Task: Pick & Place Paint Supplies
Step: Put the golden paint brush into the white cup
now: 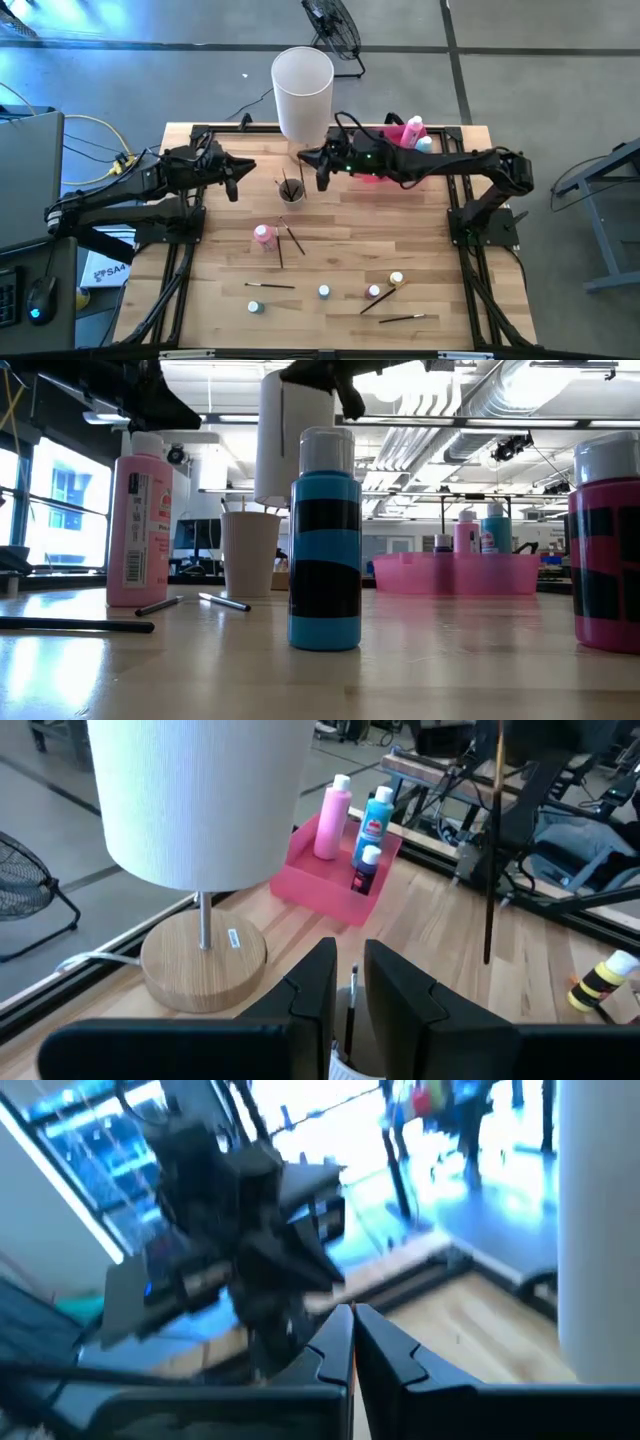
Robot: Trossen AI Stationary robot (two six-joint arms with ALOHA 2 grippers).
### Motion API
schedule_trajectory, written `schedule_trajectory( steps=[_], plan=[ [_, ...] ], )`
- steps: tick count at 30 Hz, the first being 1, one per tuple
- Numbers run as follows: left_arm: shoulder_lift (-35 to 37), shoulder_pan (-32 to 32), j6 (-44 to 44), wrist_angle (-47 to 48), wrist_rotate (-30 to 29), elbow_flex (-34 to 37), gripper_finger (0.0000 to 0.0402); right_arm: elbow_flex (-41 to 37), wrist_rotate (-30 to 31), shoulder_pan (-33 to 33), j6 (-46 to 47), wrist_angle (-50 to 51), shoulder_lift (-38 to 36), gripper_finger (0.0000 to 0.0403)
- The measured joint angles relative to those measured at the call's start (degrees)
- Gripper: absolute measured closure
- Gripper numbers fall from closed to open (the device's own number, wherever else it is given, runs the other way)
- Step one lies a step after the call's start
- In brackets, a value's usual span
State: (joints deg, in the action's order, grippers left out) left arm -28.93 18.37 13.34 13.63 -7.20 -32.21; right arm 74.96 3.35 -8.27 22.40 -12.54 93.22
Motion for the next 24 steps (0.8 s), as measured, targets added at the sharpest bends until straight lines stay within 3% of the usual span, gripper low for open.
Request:
schedule_trajectory(
  steps=[8, 14, 24],
  plan=[
    [0.0, 0.0, 0.0, 0.0, 0.0, 0.0, 0.0348, 0.0, 5.3, 2.7, -4.7, -6.1, 0.2, 0.0400],
    [0.0, 0.0, 0.0, -0.2, 0.0, 0.0, 0.0348, 0.0, 6.3, 4.0, -6.5, -15.0, 5.3, 0.0400],
    [0.0, 0.0, 0.0, -0.2, 0.0, 0.0, 0.0348, 0.6, 10.1, 3.3, -10.1, -16.7, 11.9, 0.0400]
  ],
)
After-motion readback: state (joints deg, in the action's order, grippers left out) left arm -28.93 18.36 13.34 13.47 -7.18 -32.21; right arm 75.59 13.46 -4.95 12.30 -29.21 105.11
